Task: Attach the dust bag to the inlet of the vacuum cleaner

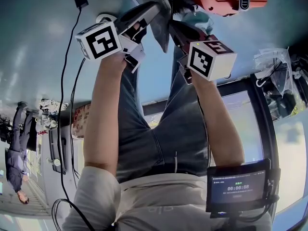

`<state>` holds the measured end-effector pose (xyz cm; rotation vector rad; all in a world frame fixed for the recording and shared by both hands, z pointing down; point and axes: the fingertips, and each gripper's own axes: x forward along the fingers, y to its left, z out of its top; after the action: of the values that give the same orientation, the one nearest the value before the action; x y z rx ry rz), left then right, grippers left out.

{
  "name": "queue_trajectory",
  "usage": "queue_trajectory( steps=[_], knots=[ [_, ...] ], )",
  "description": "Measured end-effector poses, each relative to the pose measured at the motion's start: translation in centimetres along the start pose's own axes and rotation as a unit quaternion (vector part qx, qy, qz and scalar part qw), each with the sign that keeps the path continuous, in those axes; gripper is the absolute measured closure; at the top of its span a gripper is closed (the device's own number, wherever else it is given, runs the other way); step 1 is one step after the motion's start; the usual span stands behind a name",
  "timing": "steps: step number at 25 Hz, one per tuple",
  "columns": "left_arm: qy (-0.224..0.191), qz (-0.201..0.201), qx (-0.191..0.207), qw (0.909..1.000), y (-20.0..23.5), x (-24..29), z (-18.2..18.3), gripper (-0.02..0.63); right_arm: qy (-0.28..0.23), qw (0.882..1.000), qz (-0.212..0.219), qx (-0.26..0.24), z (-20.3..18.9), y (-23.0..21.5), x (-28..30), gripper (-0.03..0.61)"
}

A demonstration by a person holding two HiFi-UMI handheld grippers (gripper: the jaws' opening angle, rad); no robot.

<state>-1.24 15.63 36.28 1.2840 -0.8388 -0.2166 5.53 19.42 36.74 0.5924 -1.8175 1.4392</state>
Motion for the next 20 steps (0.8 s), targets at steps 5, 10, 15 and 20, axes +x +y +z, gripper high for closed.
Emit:
queue_trajectory(
  steps=[5,10,15,20],
  knots=[
    [0.091,-0.049,0.079,0.9915,-7.7,-2.8,0.3,0.540,-0.003,0.984,-0.075,-0.159,-0.1,0.6,-0.7,0.565],
    [0.055,-0.015,-0.015,0.9983,-5.9,1.1,2.2,0.540,-0.003,0.976,-0.094,-0.194,-0.6,1.2,-0.2,0.565],
    [0.097,0.123,-0.028,0.9873,-0.5,0.5,0.4,0.541,-0.012,0.974,-0.114,-0.195,-0.2,0.9,-0.3,0.565],
    [0.077,0.082,-0.060,0.9919,-2.7,-0.4,1.1,0.541,0.007,0.947,-0.159,-0.281,-0.7,1.6,-0.3,0.566]
  ],
)
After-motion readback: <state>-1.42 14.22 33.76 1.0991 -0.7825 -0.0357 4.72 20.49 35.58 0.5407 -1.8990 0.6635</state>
